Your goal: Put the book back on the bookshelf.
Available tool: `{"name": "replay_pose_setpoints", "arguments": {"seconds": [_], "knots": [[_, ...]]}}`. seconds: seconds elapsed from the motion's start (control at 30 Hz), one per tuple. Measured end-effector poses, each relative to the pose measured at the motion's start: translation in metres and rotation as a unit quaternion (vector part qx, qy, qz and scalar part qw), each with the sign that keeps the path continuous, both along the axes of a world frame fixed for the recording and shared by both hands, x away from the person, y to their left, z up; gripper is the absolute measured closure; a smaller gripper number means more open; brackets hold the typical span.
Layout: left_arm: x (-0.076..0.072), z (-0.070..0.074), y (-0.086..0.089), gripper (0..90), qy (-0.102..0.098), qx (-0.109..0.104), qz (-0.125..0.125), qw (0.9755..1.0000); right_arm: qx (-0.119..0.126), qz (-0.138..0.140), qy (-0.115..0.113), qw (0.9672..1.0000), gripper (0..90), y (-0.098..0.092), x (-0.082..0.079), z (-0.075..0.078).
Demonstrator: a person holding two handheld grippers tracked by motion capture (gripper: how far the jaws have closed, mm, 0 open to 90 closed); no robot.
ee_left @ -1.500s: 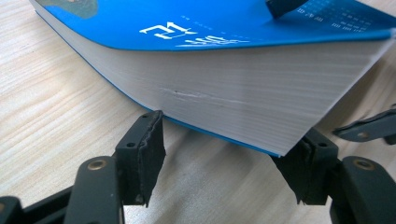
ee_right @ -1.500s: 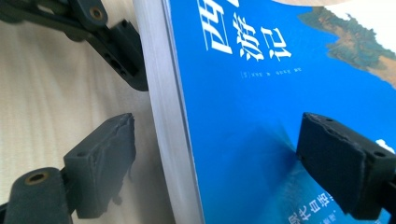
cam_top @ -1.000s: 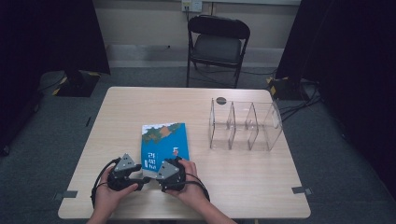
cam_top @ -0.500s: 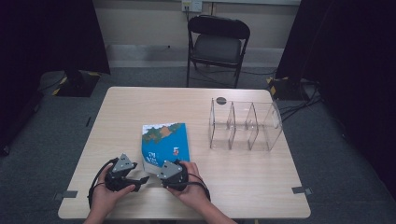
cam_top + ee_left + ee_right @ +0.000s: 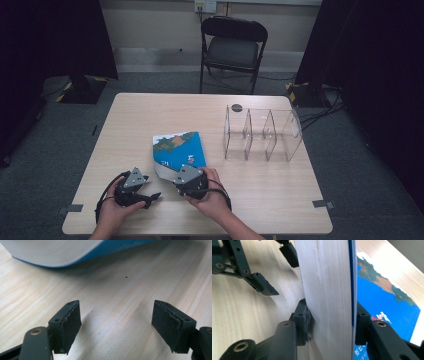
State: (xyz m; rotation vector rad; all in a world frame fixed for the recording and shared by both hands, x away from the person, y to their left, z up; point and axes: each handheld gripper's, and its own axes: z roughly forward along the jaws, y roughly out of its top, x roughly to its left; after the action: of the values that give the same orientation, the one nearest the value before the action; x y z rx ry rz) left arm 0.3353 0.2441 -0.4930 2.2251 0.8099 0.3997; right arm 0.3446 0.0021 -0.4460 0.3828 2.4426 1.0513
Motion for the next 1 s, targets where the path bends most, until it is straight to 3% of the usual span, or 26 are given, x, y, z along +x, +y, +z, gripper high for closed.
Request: {"name": "replay_pose_setpoints", "arguments": {"seconds": [0.27, 0.43, 0.53, 0.73, 1.0], "knots": [[0.001, -0.002, 0.005, 21.3, 0.007, 0.006, 0.001, 1.0000, -0.001, 0.003, 0.012, 0.9999, 59.9, -0.003, 0.002, 0.017], [0.002, -0.005, 0.008, 17.8, 0.024, -0.012, 0.011, 0.9996, 0.001, 0.003, 0.024, 0.9997, 60.4, -0.002, 0.002, 0.027], [0.003, -0.006, 0.008, 15.9, 0.022, -0.011, 0.006, 0.9997, -0.004, 0.003, 0.028, 0.9996, 60.6, -0.002, 0.001, 0.032], [0.002, -0.010, 0.010, 13.0, 0.014, -0.028, 0.006, 0.9995, -0.001, 0.001, 0.042, 0.9991, 60.7, -0.003, 0.003, 0.040], [0.003, -0.009, 0.010, 10.4, 0.013, -0.023, 0.008, 0.9996, -0.003, 0.005, 0.059, 0.9982, 60.8, -0.004, 0.006, 0.050]]}}
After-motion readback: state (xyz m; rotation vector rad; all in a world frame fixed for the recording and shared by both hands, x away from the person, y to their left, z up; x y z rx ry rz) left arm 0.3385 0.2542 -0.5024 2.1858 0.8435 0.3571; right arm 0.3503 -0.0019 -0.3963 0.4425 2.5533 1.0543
